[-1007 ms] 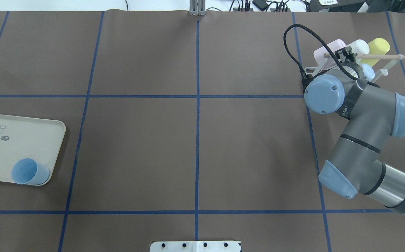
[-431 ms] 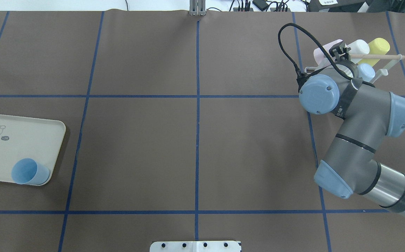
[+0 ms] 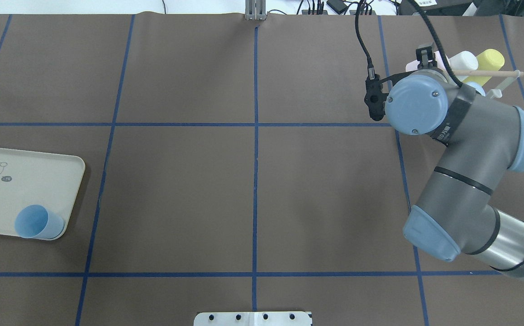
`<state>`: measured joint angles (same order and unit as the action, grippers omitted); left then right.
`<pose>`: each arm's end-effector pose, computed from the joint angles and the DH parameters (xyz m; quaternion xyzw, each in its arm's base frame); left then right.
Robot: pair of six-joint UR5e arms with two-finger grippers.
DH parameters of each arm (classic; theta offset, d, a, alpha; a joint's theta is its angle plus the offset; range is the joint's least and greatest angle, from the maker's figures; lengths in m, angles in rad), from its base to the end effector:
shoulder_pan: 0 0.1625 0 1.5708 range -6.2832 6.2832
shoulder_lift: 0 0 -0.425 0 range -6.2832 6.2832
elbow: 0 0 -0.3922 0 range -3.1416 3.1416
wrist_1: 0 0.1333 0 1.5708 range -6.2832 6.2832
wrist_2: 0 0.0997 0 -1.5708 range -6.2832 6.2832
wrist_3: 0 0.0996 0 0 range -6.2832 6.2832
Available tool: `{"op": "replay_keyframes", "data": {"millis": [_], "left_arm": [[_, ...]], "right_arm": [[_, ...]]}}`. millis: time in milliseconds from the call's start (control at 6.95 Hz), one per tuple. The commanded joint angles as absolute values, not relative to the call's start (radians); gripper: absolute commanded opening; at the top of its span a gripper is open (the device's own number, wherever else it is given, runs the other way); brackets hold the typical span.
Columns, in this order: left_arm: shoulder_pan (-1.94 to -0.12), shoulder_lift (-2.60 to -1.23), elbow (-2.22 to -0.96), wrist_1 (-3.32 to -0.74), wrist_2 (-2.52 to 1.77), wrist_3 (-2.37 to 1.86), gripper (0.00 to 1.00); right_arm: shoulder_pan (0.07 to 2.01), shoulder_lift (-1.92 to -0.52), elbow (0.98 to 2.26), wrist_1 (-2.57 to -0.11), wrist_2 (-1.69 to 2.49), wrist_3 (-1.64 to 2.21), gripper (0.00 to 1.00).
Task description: Transfer IKEA cup to right arm and place on rack
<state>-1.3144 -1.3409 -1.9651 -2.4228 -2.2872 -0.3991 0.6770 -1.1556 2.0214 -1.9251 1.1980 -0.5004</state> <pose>0.0374 -0.4103 0.4669 0.3329 0.4367 0.1118 0.8283 -0.3287 -0.4817 0.2848 0.2788 0.1273 -0.5744 0.7590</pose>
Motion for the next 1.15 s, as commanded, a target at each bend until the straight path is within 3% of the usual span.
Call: {"op": "replay_keyframes", "data": {"millis": [0,575,1007], "left_arm": [[-1.132,-1.339,-1.964,-2.463,-2.109,-0.579,1.0],[-0.805,-1.318,-1.942,-2.556,-1.872,-0.891,1.0],[-0.703,-1.212,-1.94,-2.64,-1.839,-0.905,1.0]], "right_arm": [[0.68,-1.149,2.152,-1.895,1.394,-0.262,0.99],[0.677,-1.164,2.177,-1.443,1.622,0.369,0.99],[0.667,-1.154,2.137,-1.41,1.75,0.408,0.99]]}}
